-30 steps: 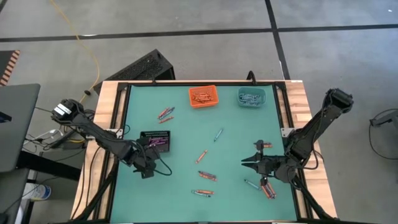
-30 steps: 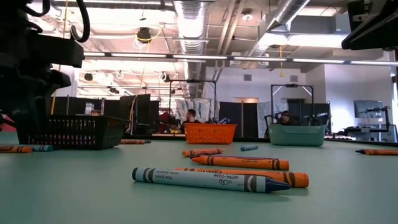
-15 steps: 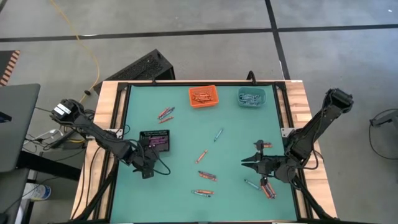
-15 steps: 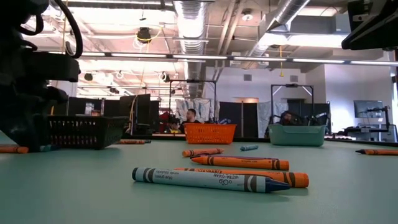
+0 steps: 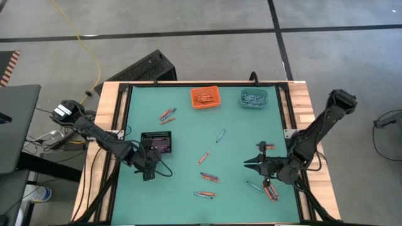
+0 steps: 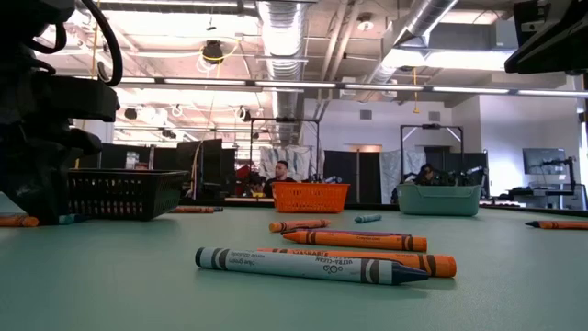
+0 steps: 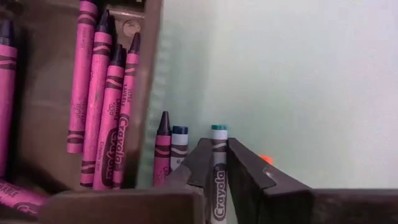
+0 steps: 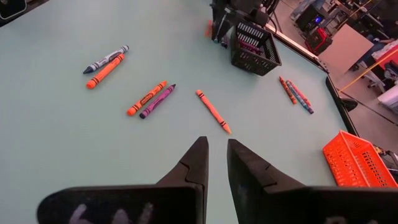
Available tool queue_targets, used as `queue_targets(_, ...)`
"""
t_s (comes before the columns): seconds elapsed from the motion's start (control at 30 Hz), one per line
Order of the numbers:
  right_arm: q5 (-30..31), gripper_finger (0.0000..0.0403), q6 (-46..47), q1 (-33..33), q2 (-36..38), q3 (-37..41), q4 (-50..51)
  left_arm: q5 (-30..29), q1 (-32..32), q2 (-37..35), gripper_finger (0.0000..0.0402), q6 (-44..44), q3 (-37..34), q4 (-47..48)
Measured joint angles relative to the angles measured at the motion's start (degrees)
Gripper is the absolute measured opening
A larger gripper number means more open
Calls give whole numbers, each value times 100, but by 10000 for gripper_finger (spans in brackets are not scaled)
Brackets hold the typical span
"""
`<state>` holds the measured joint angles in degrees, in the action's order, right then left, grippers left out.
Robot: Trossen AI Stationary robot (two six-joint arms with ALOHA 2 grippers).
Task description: Sort crayons
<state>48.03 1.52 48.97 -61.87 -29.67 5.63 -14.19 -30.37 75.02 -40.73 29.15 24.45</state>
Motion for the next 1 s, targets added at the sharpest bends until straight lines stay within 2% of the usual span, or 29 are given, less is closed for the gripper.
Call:
queue_targets(0.1,0,63,0,0,0,0,0,4,0,0,8,2,4,2)
queue_targets(0.3,0,63,0,0,0,0,-2,64,0,18,11,329,228,53)
queue_targets(0.5,0,63,0,-2,0,0,-2,11,11,20,11,1009,745,31)
queue_targets(0.7,0,63,0,-1,0,0,-2,-341,174,17,11,1768,1445,-69)
queue_targets(0.83,0,63,0,-2,0,0,-2,-671,393,13,11,2877,1703,-934)
queue_targets(1.0,0,63,0,-1,0,0,-4,-744,991,13,12,4506,1707,-2825)
